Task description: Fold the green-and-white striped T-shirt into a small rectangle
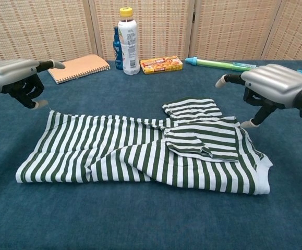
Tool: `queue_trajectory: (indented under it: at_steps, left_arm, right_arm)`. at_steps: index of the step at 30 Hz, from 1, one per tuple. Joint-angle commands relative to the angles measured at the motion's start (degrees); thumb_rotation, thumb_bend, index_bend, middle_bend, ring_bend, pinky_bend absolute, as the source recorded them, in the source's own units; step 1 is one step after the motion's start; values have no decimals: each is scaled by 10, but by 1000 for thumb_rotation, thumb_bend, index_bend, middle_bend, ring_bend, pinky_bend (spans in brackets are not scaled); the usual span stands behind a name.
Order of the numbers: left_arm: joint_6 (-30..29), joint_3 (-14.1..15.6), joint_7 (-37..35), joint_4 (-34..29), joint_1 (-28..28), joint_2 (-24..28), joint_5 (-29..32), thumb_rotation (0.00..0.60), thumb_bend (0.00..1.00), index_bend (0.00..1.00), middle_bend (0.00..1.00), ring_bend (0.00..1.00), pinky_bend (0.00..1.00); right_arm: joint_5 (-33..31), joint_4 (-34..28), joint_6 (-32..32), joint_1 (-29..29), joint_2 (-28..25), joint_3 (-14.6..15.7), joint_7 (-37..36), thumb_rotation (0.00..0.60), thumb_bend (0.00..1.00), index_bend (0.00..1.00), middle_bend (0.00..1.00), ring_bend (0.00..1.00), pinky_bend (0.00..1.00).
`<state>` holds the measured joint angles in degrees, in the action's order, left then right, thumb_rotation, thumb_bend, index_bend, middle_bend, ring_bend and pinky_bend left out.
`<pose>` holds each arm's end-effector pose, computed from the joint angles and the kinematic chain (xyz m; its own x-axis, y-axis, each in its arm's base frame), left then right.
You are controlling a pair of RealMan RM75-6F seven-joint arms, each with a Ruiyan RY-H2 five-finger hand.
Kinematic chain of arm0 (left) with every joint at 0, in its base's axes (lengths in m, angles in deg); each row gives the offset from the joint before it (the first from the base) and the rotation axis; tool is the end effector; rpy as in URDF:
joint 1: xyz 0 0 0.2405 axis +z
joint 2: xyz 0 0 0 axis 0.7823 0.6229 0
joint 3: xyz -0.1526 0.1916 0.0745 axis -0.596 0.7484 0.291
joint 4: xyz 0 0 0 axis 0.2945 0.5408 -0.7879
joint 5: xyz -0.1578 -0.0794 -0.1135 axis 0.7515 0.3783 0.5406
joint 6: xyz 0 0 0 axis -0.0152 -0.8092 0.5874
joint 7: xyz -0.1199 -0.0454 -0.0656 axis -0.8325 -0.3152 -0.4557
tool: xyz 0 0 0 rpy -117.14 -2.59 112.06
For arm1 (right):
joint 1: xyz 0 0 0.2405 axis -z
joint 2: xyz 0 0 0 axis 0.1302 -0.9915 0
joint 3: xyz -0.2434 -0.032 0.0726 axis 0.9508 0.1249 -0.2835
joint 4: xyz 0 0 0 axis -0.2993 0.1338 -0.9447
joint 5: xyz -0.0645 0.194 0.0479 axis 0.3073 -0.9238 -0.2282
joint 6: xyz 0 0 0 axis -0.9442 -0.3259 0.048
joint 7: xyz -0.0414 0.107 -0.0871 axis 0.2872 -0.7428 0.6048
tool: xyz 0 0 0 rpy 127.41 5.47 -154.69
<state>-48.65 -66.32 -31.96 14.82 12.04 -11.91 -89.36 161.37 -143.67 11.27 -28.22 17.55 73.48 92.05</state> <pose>-0.2116 0.3760 0.0340 0.4819 0.1612 0.8613 0.8681 -0.2211 -0.4444 -0.2127 -0.3425 -0.0013 0.6003 -0.0585 0.7976 -0.7393 -0.4211 0.5255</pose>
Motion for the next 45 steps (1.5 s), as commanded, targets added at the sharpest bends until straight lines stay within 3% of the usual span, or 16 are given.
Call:
queue_trajectory:
  at_steps: [1, 7, 10, 19, 38, 45]
  left_arm:
    - [-4, 1, -1, -7, 3, 4, -2, 600, 402, 0, 842, 825, 944]
    - [-6, 5, -1, -22, 9, 12, -3, 600, 402, 0, 841, 823, 944]
    - [-5, 5, -1, -21, 10, 12, -1, 600, 402, 0, 842, 821, 944]
    - [-3, 6, -9, -10, 15, 9, 5, 600, 402, 0, 841, 820, 944]
    - [0, 8, -17, -1, 21, 8, 2, 600, 402, 0, 842, 820, 944]
    - [-4, 10, -15, -4, 24, 12, -3, 600, 402, 0, 841, 820, 944]
  right_arm:
    - [35, -42, 9, 13, -33, 34, -22, 600, 55, 270, 966, 1000, 1000]
    - [69, -85, 4, 27, -65, 80, -30, 600, 121, 346, 966, 1000, 1000]
    - [71, -84, -6, 29, -63, 88, -29, 600, 148, 370, 966, 1000, 1000]
    - [70, -63, -29, 18, -38, 84, -27, 600, 253, 391, 966, 1000, 1000]
    - [64, -49, -53, 6, -20, 77, -16, 600, 294, 409, 970, 1000, 1000]
    - [61, -43, -55, 3, -11, 72, -17, 600, 395, 472, 973, 1000, 1000]
